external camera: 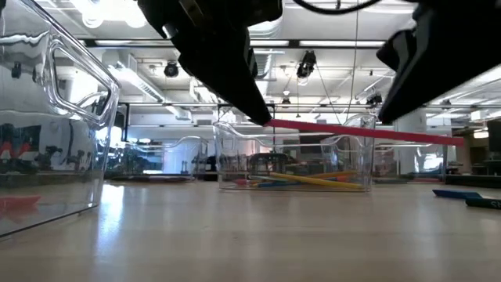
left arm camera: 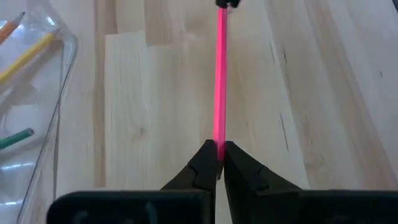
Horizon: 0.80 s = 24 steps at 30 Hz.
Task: Sort crayons/erasers/pens/pencils in bins
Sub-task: Put the pink pencil into the middle transparent bin
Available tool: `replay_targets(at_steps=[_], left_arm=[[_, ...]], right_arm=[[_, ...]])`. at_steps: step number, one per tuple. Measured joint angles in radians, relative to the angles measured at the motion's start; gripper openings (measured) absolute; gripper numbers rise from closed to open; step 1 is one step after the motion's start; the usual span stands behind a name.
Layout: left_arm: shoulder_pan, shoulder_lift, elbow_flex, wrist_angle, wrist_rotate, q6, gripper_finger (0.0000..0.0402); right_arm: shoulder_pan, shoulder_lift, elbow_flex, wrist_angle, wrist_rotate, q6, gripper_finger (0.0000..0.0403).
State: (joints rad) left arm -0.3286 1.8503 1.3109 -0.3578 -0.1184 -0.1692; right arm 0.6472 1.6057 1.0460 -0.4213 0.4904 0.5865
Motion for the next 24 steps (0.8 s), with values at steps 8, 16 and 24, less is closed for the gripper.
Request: replay_targets(at_steps=[8,16,24], left_arm=[[0.0,0.0,0.0,-0.004,0.0,-0.001,0.0],[-0.001,0.0,0.001,-0.004,0.0,-0.003,0.0],[-0.002,0.0,0.001,-0.002,0.0,-0.006,0.0]], right_arm=[[-0.002,-0.026,0.047,0.0,-0.026,-0.024,0.0064],[-0.013,-0.019,0.01,-0.003,-0.034,0.014,0.0154],[-0.035,0.013,-0.002,0.009,-0.018,0.024,0.0211]])
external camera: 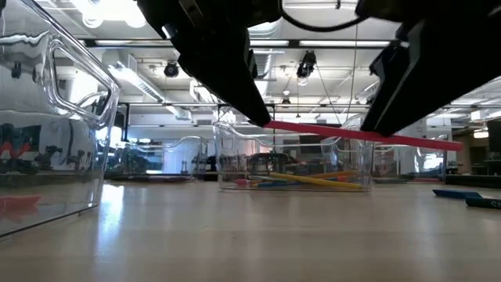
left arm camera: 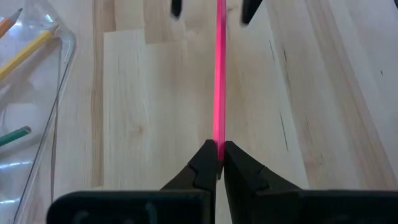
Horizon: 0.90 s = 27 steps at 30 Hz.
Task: Sort crayons/erasers/pens/pencils in bins
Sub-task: Put the pink pencil into the middle transparent bin
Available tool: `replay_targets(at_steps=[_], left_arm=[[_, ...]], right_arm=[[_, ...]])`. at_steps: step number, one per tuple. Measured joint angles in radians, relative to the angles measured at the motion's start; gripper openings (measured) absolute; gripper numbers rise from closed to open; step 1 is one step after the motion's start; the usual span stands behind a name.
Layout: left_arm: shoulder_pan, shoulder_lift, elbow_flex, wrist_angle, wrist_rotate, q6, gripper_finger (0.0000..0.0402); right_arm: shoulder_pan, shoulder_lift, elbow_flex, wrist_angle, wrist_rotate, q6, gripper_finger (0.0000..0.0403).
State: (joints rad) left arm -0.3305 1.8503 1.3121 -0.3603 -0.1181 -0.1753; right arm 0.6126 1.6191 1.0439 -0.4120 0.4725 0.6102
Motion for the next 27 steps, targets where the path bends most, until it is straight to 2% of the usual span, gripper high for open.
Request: replay_targets(at_steps=[6,9,12,17,19,22,25,27], left_arm=[[-0.001,0.0,0.013,0.0,0.005,0.0,0.0],[-0.003,0.0,0.014,0.0,0.006,0.0,0.0],[-0.005,0.0,0.013,0.0,0.006,0.0,0.0],[-0.005,-0.001,0.012,-0.002,0.006,-0.001,0.0],[-0.005,-0.001,0.012,-0.002,0.006,0.0,0.0001],[-0.005,-0.002,0.012,-0.005,0.008,0.003,0.0019],[-0.004,-0.035,0.014,-0.083,0.001,0.01,0.0054],[-0.004,-0.069,0.017,-0.111,-0.039,0.009,0.0082]], right_arm=[[-0.022,0.058,0.0,-0.002,-0.002,0.0,0.0214],[-0.028,0.061,0.0,-0.002,-0.001,0.0,0.0198],[-0.027,0.059,0.002,-0.003,-0.001,-0.004,0.0147],[-0.027,0.051,0.017,-0.001,-0.024,-0.053,0.0029],[-0.028,0.051,0.022,-0.005,-0.031,-0.059,0.0017],[-0.029,0.051,0.024,-0.005,-0.031,-0.063,0.0012],[-0.037,0.051,0.024,-0.022,-0.026,-0.064,0.0011],[-0.045,0.051,0.024,-0.039,-0.026,-0.061,0.0011]])
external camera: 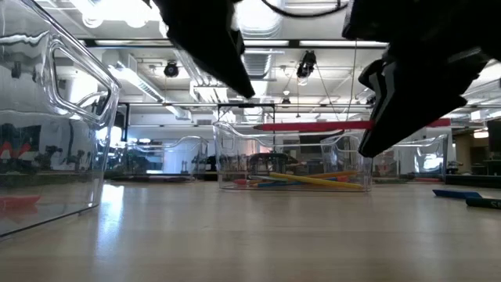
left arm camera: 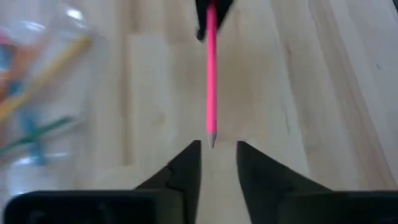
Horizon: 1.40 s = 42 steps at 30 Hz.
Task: Sort crayons/erasers/pens/pencils in bins
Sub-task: Put the pink pencil into the middle transparent bin, then put the green pencil into the middle transparent bin
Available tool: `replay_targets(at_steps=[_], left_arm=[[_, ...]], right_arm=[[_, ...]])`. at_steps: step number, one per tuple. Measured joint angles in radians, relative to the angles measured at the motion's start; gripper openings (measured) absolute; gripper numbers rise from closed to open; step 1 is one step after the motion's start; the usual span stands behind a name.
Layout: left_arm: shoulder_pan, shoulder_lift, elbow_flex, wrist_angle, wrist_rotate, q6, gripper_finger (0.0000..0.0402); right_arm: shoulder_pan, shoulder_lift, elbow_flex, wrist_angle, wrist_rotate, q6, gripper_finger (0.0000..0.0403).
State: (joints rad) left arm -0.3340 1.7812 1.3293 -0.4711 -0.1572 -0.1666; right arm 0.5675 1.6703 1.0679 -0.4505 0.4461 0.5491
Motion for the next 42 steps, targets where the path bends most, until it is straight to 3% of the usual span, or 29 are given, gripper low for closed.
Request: replay_targets(at_steps=[7,12,15,23,28,36,42], left_arm=[[-0.005,-0.15,-0.01,-0.038,-0.144,-0.028,0.0157],[-0.029,-0.243,-0.028,-0.018,-0.284,-0.021,0.0163],[-0.044,-0.259,-0.05,-0.013,-0.315,-0.01,0.0155],[-0.059,-0.275,-0.176,0.139,-0.321,-0.013,0.0141],[-0.066,-0.277,-0.242,0.255,-0.32,-0.013,0.0141],[-0.083,-0.277,-0.259,0.28,-0.32,-0.039,0.0141],[-0.092,-0.275,-0.275,0.333,-0.328,-0.05,0.0141]], right_arm=[[-0.068,-0.028,0.005,-0.029,0.066,-0.031,0.001],[-0.171,-0.124,0.004,-0.037,0.099,-0.108,0.0009],[-0.264,-0.176,0.009,-0.036,0.094,-0.166,0.0009],[-0.515,-0.215,0.008,-0.041,-0.162,-0.303,0.0015],[-0.583,-0.217,0.008,-0.05,-0.245,-0.333,0.0069],[-0.575,-0.246,0.036,-0.166,-0.245,-0.311,0.0199],[-0.51,-0.305,0.142,-0.418,-0.245,-0.227,0.0227]])
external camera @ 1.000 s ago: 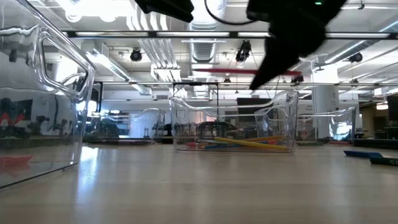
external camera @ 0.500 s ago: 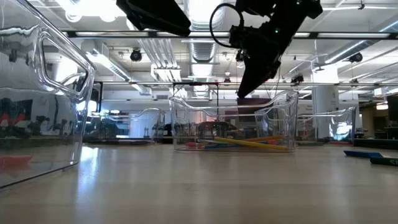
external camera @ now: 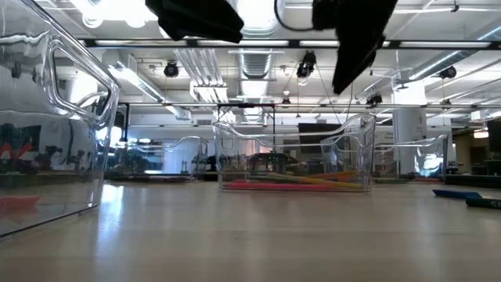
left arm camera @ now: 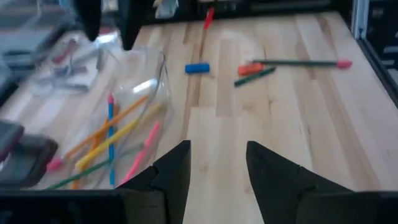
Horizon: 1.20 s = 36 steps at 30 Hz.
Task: Sort crayons/erasers/pens/pencils in bins
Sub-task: Put the green pencil into the middle transparent bin
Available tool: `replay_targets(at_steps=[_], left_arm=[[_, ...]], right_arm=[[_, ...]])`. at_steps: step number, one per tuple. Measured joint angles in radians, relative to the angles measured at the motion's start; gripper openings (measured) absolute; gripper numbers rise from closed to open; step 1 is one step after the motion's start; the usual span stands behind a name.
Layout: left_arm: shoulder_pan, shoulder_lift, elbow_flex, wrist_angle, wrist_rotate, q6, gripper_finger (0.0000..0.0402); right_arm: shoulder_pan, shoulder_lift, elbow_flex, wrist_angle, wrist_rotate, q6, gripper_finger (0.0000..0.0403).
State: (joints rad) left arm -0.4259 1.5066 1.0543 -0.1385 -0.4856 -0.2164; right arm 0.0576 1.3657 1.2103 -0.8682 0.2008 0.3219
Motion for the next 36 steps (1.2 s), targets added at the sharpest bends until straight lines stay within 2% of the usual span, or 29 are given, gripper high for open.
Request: replay_targets(at_steps=[5,9,18,24,27,32,36], left_arm=[[0.001,-0.008,-0.032,0.122,-0.005,0.064,0.0141],[-0.002,-0.01,-0.032,0.14,-0.003,0.066,0.0141],[-0.017,-0.008,-0.04,0.141,0.006,0.04,0.0141],[-0.015,-0.009,-0.041,0.157,0.005,0.048,0.0141],[-0.014,-0.008,-0.041,0.159,0.006,0.047,0.0141],[-0.014,-0.008,-0.044,0.162,0.006,0.04,0.0141],[-0.014,-0.008,-0.047,0.158,0.006,0.04,0.0141]], right_arm=[[0.094,-0.06,0.121,-0.217,0.0,0.133,0.0224],[0.208,-0.105,0.148,-0.278,0.001,0.292,0.0224],[0.527,-0.091,0.045,-0.279,-0.004,0.663,0.0224],[0.656,-0.027,-0.01,-0.275,-0.073,0.85,0.0224],[0.703,0.01,-0.051,-0.219,-0.09,0.925,0.0224],[0.743,0.067,-0.149,-0.007,-0.182,1.047,0.0224],[0.764,0.106,-0.233,0.137,-0.196,1.178,0.0224]])
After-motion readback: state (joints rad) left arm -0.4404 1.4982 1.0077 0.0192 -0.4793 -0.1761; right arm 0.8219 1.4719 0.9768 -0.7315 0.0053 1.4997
